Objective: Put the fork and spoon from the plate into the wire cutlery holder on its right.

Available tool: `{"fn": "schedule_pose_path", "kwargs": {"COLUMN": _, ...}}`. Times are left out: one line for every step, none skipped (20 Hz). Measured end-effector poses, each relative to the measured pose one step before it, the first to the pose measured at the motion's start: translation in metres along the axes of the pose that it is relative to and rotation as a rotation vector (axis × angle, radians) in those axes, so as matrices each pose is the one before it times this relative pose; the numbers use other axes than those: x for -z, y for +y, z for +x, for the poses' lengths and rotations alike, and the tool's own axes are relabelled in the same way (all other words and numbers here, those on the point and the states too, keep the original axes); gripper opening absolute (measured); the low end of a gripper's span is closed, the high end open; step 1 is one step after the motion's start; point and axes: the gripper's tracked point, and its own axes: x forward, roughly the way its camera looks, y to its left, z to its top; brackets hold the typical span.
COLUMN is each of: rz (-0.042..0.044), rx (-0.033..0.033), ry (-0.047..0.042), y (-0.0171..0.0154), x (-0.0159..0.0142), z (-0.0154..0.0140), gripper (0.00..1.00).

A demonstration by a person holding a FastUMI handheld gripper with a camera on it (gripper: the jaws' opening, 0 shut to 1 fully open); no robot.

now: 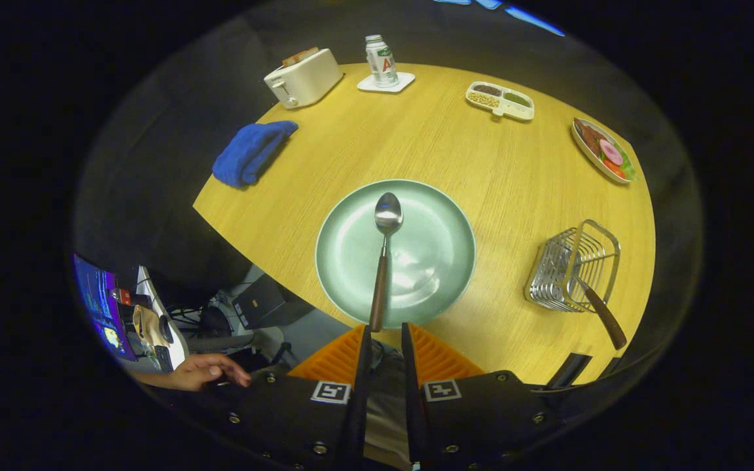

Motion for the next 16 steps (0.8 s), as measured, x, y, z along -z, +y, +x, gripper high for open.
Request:
{"fn": "schedule_pose_path", "kwargs": {"rz": -0.01136, "rx": 0.00576, "ry": 0.00547, "y": 0.00178, "x": -0.00261, "z": 0.00566, "gripper": 0.26}}
{"fn": "schedule_pose_path", "kwargs": {"rz": -0.00288, "rx": 0.00321, "ry": 0.00397, "y": 0.00223, "x": -0.00140, "z": 0.00536, "gripper": 0.26}}
{"fn": "schedule_pose_path", "kwargs": {"rz": 0.00329, "rx": -0.00279, "ry": 0.00094, "y": 0.00258, "x": -0.00204, "z": 0.00539, "gripper": 0.27}}
{"fn": "schedule_pose_path", "kwargs": {"rz": 0.00250, "rx": 0.00947, "ry": 0.00510, "y": -0.00110, "x": -0.00031, "z": 0.00723, "gripper": 0.26}}
{"fn": "schedule_pose_path", "kwargs": {"rz": -0.00036, "rx": 0.00977, "ry": 0.00819, "y": -0.00210, "x": -0.00035, "z": 0.00650, "gripper": 0.26}}
{"fn": "schedule_pose_path", "kwargs": {"rz": -0.00147, "rx": 0.00515, "ry": 0.01617, "y": 0.00013, "x": 0.00158, "z": 0.00612, "gripper": 0.26}}
{"fn": "schedule_pose_path", "kwargs": {"rz": 0.00049, "rx": 0.00065, "ry": 0.00799, "y": 0.00073, "x": -0.00167, "z": 0.00562, "gripper": 0.26}}
{"fn": "schedule_pose_path", "kwargs": {"rz": 0.00016, "rx": 0.00142, "ry": 0.00783, "y": 0.00040, "x": -0.00062, "z": 0.00624, "gripper": 0.26}}
{"fn": "schedule_pose_path", "kwargs": {"rz": -0.00215, "rx": 0.00369, "ry": 0.01249, "y": -0.00113, "x": -0.00044, "z": 0.00688, "gripper": 0.26}}
{"fn": "schedule_pose_path", "kwargs": {"rz": -0.00416, "rx": 0.00663, "ry": 0.01790, "y": -0.00123, "x": 0.00172, "z": 0.00693, "gripper": 0.26}}
{"fn": "schedule_pose_path", "kwargs": {"rz": 0.00271, "rx": -0.00346, "ry": 0.01561, "y": 0.00100, "x": 0.00073, "z": 0.00624, "gripper": 0.27}}
{"fn": "schedule_pose_path", "kwargs": {"rz": 0.00077, "rx": -0.00242, "ry": 0.02601, "y": 0.00053, "x": 0.00299, "z": 0.00634, "gripper": 0.26}}
{"fn": "schedule_pose_path", "kwargs": {"rz": 0.00195, "rx": -0.00357, "ry": 0.01321, "y": 0.00023, "x": 0.00127, "z": 0.00319, "gripper": 0.26}}
{"fn": "schedule_pose_path", "kwargs": {"rz": -0.00075, "rx": 0.00602, "ry": 0.00420, "y": -0.00069, "x": -0.00034, "z": 0.00429, "gripper": 0.27}}
{"fn": "schedule_pose_path", "kwargs": {"rz": -0.00234, "rx": 0.00511, "ry": 0.00856, "y": -0.00170, "x": 0.00065, "z": 0.00354, "gripper": 0.26}}
{"fn": "schedule_pose_path", "kwargs": {"rz": 0.00328, "rx": -0.00245, "ry": 0.00623, "y": 0.00019, "x": 0.00117, "z": 0.00420, "gripper": 0.26}}
